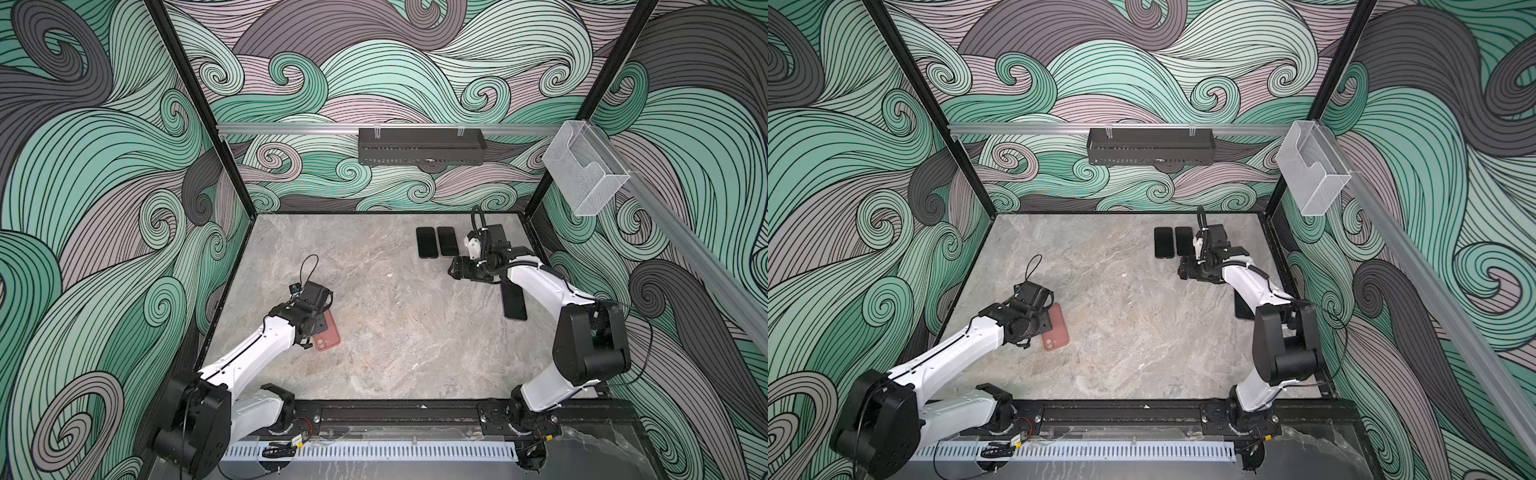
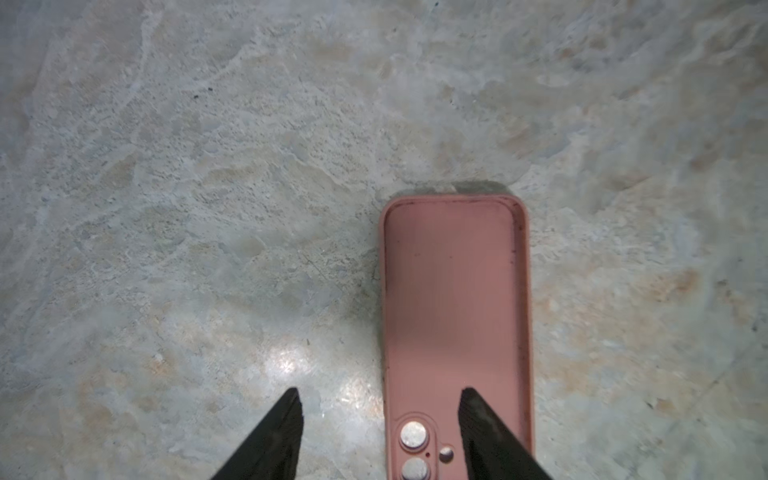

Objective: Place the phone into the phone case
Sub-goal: 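Open the right gripper and draw it back toward the robot, then grasp the empty pink case with the left gripper while the right approaches the purple-cased phone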

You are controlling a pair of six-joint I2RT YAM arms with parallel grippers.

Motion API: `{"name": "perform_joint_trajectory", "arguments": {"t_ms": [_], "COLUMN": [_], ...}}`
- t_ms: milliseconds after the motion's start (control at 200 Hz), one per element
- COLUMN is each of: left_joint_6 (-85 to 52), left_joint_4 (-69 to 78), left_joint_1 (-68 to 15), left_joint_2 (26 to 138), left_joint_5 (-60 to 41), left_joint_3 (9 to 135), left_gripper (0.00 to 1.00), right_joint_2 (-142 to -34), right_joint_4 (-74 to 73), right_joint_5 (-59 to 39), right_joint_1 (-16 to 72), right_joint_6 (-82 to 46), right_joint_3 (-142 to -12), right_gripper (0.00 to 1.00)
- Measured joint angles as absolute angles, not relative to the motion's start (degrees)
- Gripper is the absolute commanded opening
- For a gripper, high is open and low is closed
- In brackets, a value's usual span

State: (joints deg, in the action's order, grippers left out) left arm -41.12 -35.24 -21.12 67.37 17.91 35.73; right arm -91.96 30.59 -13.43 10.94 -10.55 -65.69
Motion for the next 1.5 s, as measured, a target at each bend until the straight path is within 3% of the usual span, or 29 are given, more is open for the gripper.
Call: {"name": "perform_joint_trajectory", "arguments": {"t_ms": [130,411,596,716,876,966,1497], "left_joint_6": [-42.00,-42.09,-41.74,-40.95,-36.45,-33.82,-11.46], "left_joint_4": [-34.44,-33.71,-32.56,-32.34,-33.17,-33.80,-41.25], "left_joint_1": [-21.10,-19.75,-19.51,-19.44,-19.38,-19.77,-28.51], "left_joint_2": [70.19,77.23,80.60,81.80,84.03,85.08,96.40], "left_joint_5": [17.17,14.20,11.35,10.20,7.64,6.35,3.62], "left_joint_3": [35.73,36.18,38.04,39.07,42.00,43.92,66.24], "left_gripper": [0.45,0.40,0.17,0.08,0.07,0.00,0.00], "right_joint_2": [-88.12,-80.88,-80.58,-80.23,-79.11,-78.72,-70.41], "right_joint_4": [29.78,26.79,26.72,26.70,26.68,26.74,27.03], "right_joint_5": [-14.61,-16.91,-17.15,-17.19,-17.17,-17.12,-13.76], "right_joint_1": [12.53,14.94,15.27,15.38,15.53,15.53,15.53], "right_joint_6": [-9.93,-9.82,-9.74,-9.47,-9.19,-9.04,-10.20], "right_joint_3": [-62.39,-56.51,-55.51,-55.44,-54.92,-54.48,-48.34], "right_gripper": [0.79,0.80,0.80,0.80,0.80,0.80,0.81]}}
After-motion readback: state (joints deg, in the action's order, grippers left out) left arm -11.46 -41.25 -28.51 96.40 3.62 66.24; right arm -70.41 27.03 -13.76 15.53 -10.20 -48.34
